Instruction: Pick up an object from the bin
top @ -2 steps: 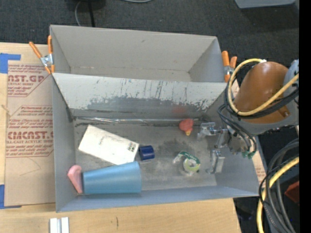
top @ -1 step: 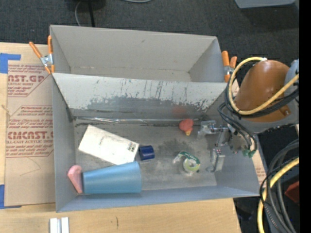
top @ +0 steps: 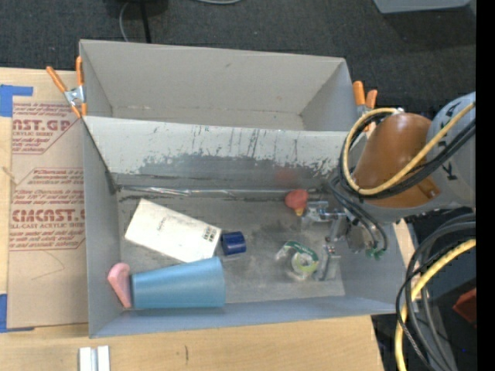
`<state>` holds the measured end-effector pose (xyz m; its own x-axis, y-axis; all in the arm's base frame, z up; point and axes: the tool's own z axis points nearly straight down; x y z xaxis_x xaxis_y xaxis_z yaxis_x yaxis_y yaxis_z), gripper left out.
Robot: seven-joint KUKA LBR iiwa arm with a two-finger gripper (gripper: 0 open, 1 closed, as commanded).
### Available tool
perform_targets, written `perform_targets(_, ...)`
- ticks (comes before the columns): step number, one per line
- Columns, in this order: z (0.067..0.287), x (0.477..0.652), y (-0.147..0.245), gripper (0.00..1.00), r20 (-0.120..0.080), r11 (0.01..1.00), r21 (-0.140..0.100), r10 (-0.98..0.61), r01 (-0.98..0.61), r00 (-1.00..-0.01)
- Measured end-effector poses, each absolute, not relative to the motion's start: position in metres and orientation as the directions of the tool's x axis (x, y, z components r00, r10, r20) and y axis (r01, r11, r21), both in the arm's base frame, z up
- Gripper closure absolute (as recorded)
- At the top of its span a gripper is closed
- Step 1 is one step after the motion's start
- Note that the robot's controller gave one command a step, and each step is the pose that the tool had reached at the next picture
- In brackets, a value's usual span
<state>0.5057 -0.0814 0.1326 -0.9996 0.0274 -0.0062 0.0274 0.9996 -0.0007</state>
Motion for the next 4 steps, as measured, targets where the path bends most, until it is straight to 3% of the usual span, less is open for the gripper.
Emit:
perform_targets(1,0.074,0.504,-0.066,0.00,-0.003,1.000,0.000,0.006,0.006,-1.000)
perform_targets(2,0.047,0.504,-0.063,0.00,-0.006,1.000,0.000,-0.003,-0.003,-1.000)
perform_targets(3,0.085,0.512,-0.070,0.00,0.005,0.996,0.001,-0.087,-0.087,-0.996)
perform_targets(4,0.154,0.512,-0.102,0.00,-0.001,0.988,0.001,-0.152,-0.152,-0.988)
